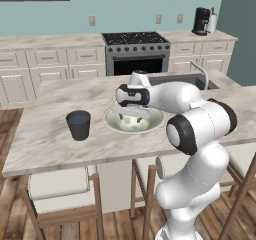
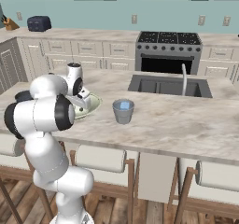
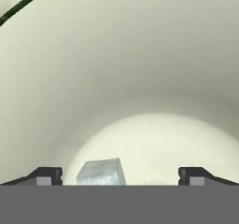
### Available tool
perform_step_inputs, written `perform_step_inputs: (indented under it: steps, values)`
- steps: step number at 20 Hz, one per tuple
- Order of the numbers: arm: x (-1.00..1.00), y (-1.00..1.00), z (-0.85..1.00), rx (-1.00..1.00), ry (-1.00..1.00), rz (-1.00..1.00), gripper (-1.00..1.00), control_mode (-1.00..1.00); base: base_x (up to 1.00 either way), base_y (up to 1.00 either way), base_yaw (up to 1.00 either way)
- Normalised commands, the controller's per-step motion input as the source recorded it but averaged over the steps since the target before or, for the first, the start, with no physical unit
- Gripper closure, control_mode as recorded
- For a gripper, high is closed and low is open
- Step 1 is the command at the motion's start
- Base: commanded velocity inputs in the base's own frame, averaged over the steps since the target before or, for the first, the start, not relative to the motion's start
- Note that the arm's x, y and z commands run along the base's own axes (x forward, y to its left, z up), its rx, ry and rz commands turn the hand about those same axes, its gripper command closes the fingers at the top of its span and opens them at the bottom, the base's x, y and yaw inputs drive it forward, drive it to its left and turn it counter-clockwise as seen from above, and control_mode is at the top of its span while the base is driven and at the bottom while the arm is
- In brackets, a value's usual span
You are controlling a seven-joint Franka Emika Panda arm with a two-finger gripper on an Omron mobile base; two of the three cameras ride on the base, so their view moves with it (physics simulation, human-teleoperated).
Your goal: There are four ice cubes in the ice bowl. Place two ice cubes in each glass of water.
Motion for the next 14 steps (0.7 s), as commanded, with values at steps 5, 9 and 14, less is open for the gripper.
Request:
perform_step_inputs:
  steps: [5,9,14]
  values:
    - [0.00,0.04,0.00,0.00,-0.01,0.00,-1.00,-1.00,0.00,0.00,0.00]
    - [0.00,0.23,-0.01,0.00,-0.05,0.00,-1.00,-1.00,0.00,0.00,0.00]
    - [0.00,0.18,0.00,0.00,-0.05,0.00,-1.00,-1.00,0.00,0.00,0.00]
